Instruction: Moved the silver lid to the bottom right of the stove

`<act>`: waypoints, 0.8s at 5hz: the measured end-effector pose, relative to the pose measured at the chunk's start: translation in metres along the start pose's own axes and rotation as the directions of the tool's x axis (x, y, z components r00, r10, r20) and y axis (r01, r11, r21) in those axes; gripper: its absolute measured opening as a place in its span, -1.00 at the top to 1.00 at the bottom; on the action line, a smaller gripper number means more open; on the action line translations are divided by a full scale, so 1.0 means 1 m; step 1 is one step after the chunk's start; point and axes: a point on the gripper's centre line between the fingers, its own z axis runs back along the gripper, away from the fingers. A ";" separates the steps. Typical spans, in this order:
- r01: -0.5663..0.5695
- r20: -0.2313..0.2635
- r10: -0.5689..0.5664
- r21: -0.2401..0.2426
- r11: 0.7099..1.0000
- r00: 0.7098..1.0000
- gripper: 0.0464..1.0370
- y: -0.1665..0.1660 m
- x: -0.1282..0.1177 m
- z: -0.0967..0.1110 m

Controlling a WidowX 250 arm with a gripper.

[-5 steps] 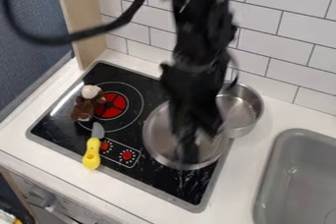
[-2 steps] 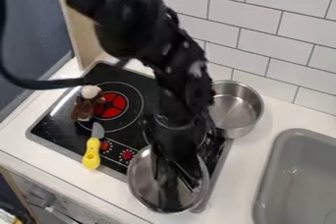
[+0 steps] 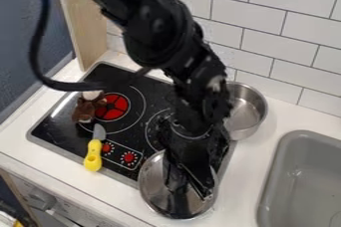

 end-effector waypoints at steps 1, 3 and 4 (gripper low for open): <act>0.013 -0.006 -0.013 0.007 1.000 1.000 0.98 0.000 0.007 -0.005; -0.062 -0.048 0.060 -0.030 0.998 0.997 0.63 0.000 0.009 -0.006; -0.098 -0.064 0.097 -0.004 0.995 0.993 0.11 0.004 0.006 -0.006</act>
